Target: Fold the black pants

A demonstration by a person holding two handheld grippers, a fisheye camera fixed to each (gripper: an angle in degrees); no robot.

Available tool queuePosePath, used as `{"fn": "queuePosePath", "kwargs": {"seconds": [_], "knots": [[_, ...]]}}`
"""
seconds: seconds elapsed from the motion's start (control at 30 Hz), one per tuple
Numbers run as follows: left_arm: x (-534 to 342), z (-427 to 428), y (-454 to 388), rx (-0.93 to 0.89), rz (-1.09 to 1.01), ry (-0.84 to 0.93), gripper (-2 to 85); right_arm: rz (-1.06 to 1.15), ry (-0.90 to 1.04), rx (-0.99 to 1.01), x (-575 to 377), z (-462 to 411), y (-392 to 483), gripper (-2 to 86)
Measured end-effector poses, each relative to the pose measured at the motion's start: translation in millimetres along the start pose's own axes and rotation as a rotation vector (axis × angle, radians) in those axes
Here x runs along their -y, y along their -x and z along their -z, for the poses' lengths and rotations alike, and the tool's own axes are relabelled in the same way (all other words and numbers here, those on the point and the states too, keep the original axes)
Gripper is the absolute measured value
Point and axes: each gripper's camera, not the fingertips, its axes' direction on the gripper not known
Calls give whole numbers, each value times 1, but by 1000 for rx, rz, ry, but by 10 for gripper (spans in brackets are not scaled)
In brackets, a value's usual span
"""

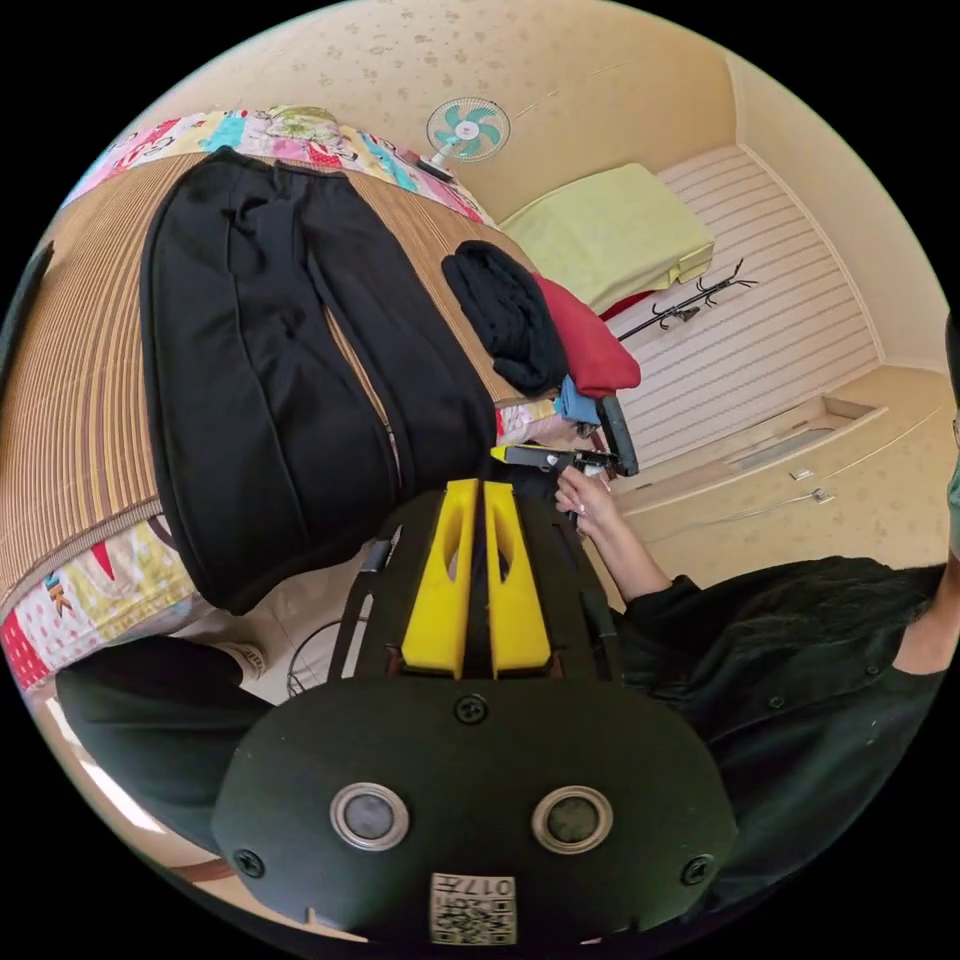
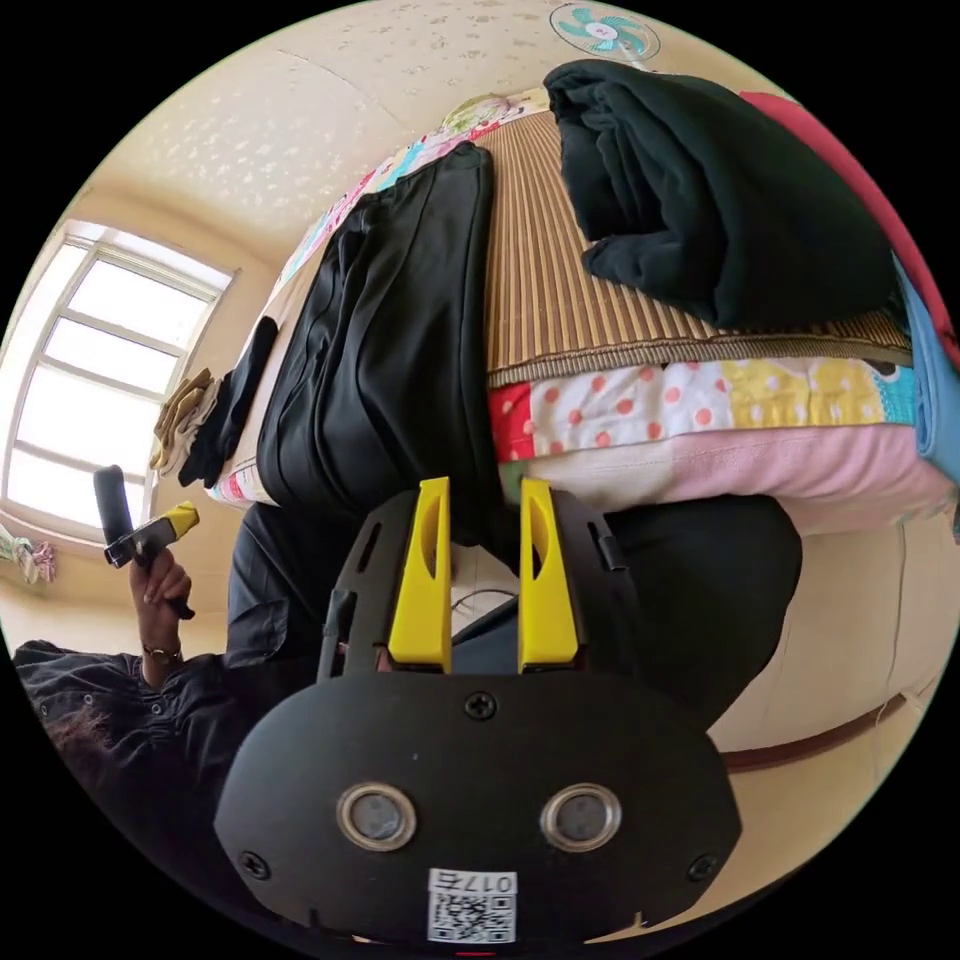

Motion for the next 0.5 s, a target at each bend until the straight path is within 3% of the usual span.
{"fn": "queuePosePath", "kwargs": {"seconds": [0.1, 0.33, 0.5], "knots": [[19, -13, -23, 11, -13, 5, 47, 35, 122, 50, 6, -10, -3, 45], [49, -48, -62, -25, -44, 98, 104, 33, -22, 268, -28, 52, 2, 21], [78, -60, -68, 3, -13, 121, 134, 194, -29, 413, -19, 61, 37, 14]]}}
